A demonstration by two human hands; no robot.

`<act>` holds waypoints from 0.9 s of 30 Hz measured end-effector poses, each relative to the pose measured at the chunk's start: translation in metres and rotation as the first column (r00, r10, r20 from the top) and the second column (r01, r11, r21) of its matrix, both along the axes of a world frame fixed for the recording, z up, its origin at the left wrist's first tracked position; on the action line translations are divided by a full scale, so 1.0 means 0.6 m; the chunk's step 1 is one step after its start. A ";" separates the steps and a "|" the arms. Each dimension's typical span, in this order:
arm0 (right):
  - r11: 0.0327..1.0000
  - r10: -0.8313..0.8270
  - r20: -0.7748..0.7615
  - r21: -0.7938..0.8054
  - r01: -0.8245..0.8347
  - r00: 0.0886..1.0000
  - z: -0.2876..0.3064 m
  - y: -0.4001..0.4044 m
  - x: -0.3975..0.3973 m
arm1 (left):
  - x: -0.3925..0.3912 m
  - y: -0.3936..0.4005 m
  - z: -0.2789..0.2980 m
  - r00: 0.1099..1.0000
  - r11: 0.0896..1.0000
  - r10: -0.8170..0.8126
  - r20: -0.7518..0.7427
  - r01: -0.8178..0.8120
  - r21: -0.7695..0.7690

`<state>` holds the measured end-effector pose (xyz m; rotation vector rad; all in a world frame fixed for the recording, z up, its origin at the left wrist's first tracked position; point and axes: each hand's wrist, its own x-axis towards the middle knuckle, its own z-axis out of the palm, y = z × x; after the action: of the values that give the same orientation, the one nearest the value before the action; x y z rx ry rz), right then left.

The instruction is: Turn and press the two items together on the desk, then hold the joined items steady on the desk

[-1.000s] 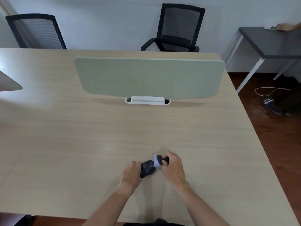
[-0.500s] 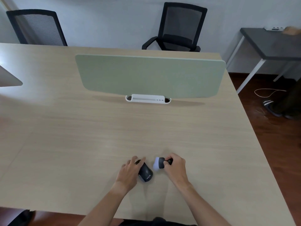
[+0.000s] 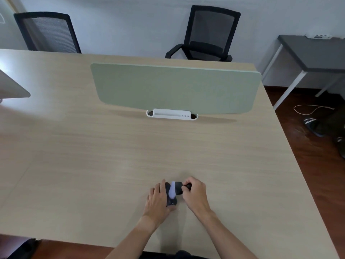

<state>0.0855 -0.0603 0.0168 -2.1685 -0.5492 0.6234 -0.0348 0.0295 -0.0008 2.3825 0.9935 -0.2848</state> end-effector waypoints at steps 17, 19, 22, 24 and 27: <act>0.998 0.031 -0.086 -0.060 -0.036 0.996 0.007 0.028 0.021 | -0.004 -0.003 0.010 0.999 0.996 -0.024 0.042 0.028 -0.090; 0.993 0.062 -0.146 -0.090 -0.076 0.987 0.004 0.035 0.015 | 0.000 -0.004 0.009 1.000 0.995 0.015 0.024 -0.012 -0.101; 0.994 0.034 -0.093 -0.096 -0.043 0.995 0.001 0.038 0.017 | 0.007 -0.004 0.012 0.998 0.989 0.059 -0.011 -0.060 -0.137; 0.996 0.011 -0.018 -0.090 -0.012 1.000 0.003 0.034 0.026 | 0.013 -0.004 0.014 0.995 0.985 0.088 -0.037 -0.092 -0.147; 0.996 0.019 0.056 -0.084 -0.014 0.998 0.006 0.022 0.044 | 0.022 -0.007 0.014 0.989 0.982 0.133 -0.061 -0.140 -0.129</act>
<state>0.1120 -0.0471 0.0203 -2.2679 -0.5810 0.6051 -0.0215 0.0254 0.0077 2.1855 1.1208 -0.3517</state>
